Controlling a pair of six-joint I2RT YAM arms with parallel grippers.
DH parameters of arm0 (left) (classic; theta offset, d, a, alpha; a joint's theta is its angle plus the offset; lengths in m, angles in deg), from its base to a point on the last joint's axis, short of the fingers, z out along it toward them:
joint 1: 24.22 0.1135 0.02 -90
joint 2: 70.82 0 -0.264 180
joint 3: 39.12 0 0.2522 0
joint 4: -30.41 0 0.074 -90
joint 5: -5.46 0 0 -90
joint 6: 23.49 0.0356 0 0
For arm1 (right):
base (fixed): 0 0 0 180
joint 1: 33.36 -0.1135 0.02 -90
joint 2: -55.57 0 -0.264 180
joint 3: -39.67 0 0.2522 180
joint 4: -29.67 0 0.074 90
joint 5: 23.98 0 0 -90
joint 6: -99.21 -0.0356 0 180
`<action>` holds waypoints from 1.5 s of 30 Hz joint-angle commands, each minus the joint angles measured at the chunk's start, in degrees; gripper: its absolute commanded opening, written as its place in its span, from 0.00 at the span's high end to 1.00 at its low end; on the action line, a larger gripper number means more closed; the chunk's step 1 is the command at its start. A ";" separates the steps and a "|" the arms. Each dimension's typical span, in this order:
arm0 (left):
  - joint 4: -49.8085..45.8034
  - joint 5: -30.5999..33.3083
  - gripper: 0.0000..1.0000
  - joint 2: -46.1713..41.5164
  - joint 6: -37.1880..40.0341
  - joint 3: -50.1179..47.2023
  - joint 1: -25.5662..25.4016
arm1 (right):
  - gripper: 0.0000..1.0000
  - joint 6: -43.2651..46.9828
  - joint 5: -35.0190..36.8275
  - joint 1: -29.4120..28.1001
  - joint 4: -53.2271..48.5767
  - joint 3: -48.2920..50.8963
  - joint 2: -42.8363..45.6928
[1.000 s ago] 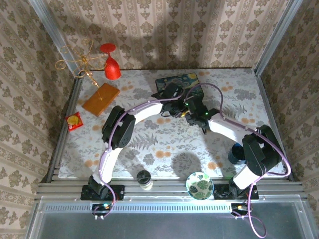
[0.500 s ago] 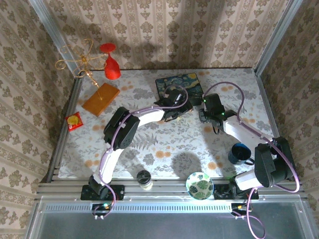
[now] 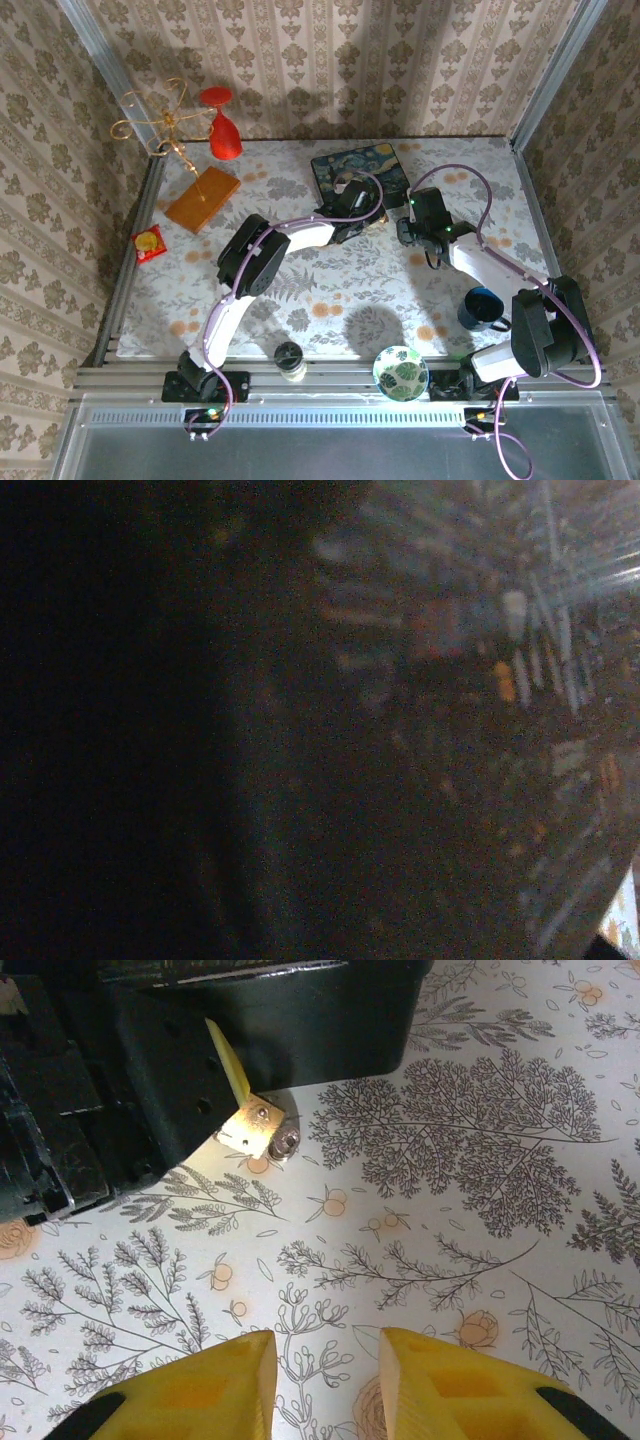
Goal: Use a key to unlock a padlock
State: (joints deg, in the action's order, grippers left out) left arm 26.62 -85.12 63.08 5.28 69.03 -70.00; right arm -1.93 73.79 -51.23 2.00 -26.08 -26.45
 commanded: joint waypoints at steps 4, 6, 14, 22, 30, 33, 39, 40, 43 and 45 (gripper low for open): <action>0.80 0.57 0.81 0.55 1.49 -0.72 -0.62 | 0.67 -1.41 -3.00 0.25 2.80 2.08 -1.94; 1.02 0.60 0.83 -0.36 1.81 -1.76 -0.54 | 0.68 -1.56 -4.21 0.25 3.61 2.75 -2.33; -2.83 -13.16 0.89 -3.03 -3.36 -2.80 1.94 | 0.69 -1.94 -9.12 0.13 2.47 2.01 -4.97; -13.05 -28.19 0.95 -5.05 -8.75 -1.88 5.59 | 0.70 -3.10 -10.94 0.16 5.99 4.53 -3.75; -16.83 -34.42 0.96 -4.46 -10.97 0.79 6.20 | 0.70 0.15 -10.84 -1.89 7.93 3.60 -4.44; -18.81 -35.48 0.97 -4.27 -10.48 2.01 6.40 | 0.70 0.64 -10.35 -2.33 8.68 3.20 -4.53; -21.78 -37.73 0.97 -4.09 -9.56 3.83 6.77 | 0.66 2.56 -7.51 -3.61 9.51 1.47 -6.10; -22.52 -37.90 0.97 -4.05 -9.27 4.21 6.83 | 0.66 2.63 -6.63 -3.66 9.66 0.98 -6.60; -23.16 -38.51 0.97 -4.00 -9.39 4.38 6.85 | 0.65 3.52 -5.93 -3.73 9.71 -0.97 -8.29; -23.64 -38.70 0.97 -4.00 -9.51 4.30 6.94 | 0.65 4.22 -5.10 -3.81 8.61 -2.91 -9.64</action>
State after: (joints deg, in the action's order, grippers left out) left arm 10.30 -115.00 57.90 1.41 73.31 -63.01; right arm 0.33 65.97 -54.66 10.57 -25.97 -34.49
